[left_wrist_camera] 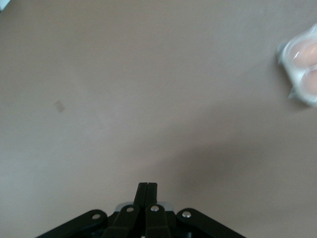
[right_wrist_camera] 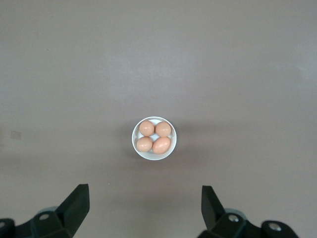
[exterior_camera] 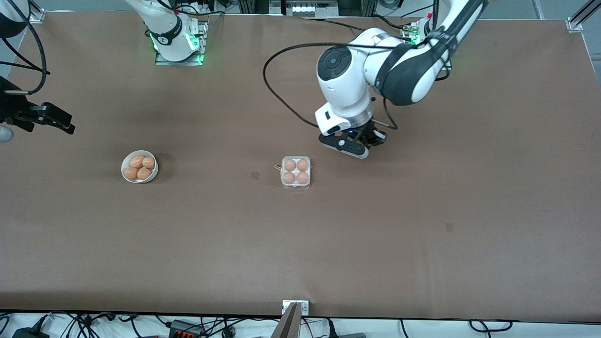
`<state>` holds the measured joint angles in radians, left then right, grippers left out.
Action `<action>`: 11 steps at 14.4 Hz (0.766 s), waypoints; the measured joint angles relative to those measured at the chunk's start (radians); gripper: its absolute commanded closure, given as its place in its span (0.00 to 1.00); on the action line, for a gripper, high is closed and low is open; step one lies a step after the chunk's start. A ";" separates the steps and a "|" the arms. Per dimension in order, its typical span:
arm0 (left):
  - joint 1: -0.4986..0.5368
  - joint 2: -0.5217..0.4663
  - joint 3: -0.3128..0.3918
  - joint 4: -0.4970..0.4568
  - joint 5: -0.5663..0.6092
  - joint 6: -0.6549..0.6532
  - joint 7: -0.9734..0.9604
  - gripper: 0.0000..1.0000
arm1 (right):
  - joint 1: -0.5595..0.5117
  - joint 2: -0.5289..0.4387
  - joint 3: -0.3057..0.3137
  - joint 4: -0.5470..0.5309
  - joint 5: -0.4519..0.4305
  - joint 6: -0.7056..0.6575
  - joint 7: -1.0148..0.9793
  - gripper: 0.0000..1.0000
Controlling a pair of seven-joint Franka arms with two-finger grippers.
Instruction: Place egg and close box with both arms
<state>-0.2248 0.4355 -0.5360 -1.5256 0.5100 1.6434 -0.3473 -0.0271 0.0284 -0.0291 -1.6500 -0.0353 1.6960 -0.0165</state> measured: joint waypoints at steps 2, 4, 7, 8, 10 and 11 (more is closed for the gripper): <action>0.030 0.000 0.000 0.042 -0.048 -0.049 0.071 0.97 | -0.003 -0.001 -0.001 0.000 0.000 -0.008 -0.029 0.00; 0.072 0.000 0.001 0.076 -0.143 -0.076 0.093 0.96 | -0.010 -0.001 -0.002 0.000 0.000 -0.017 -0.049 0.00; 0.159 0.000 0.002 0.136 -0.280 -0.092 0.096 0.76 | -0.017 -0.001 -0.001 0.000 0.000 -0.019 -0.047 0.00; 0.197 0.000 0.002 0.159 -0.310 -0.093 0.098 0.57 | -0.017 -0.001 0.000 0.000 0.000 -0.019 -0.037 0.00; 0.279 0.000 0.003 0.196 -0.338 -0.098 0.126 0.00 | -0.017 -0.001 0.002 0.000 0.000 -0.019 -0.020 0.00; 0.310 0.000 0.005 0.209 -0.342 -0.098 0.151 0.00 | -0.017 -0.001 0.002 0.000 0.000 -0.019 -0.018 0.00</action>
<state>0.0854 0.4351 -0.5309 -1.3170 0.1683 1.5450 -0.1958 -0.0441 0.0272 -0.0274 -1.6499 -0.0348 1.6770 -0.0344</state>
